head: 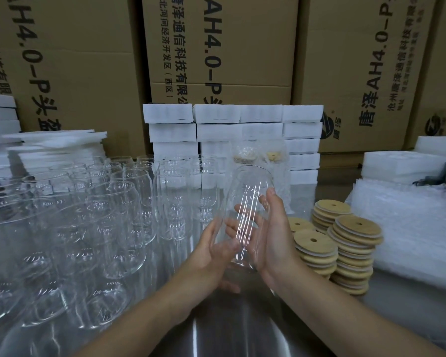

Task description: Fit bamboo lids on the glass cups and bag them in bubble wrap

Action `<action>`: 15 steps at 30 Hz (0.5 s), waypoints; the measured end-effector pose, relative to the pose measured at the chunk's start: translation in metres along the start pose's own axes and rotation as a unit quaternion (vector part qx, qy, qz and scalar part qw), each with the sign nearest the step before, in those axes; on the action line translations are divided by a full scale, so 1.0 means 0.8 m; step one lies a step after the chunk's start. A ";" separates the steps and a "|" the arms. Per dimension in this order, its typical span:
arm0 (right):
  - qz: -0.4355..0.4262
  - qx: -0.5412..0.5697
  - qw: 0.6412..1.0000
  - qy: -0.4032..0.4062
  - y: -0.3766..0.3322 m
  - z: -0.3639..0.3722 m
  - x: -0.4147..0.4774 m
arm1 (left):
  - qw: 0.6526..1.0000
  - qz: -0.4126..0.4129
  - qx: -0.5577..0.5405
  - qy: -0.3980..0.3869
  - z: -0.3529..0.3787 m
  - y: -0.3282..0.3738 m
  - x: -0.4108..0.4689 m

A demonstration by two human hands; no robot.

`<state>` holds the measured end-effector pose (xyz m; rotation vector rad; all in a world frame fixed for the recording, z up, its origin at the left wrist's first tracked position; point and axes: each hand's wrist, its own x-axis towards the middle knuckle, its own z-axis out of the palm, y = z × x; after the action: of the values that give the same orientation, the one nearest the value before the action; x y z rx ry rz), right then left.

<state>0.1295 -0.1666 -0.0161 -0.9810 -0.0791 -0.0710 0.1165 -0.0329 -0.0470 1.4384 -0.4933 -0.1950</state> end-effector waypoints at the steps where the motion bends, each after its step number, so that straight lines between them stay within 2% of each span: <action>1: -0.013 -0.002 1.000 0.014 0.000 0.001 0.000 | 1.000 0.009 0.009 0.004 0.002 0.000 -0.001; 8: -0.126 -0.048 0.985 0.111 0.006 0.003 0.002 | 0.988 0.062 0.126 0.070 0.008 0.003 -0.002; 15: -0.121 -0.028 0.984 0.130 0.006 0.006 0.003 | 0.986 0.067 0.121 0.088 0.008 0.000 0.001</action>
<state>0.1319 -0.1600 -0.0167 -1.0079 0.0454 -0.4251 0.1144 -0.0388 -0.0468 1.6360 -0.4788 0.1034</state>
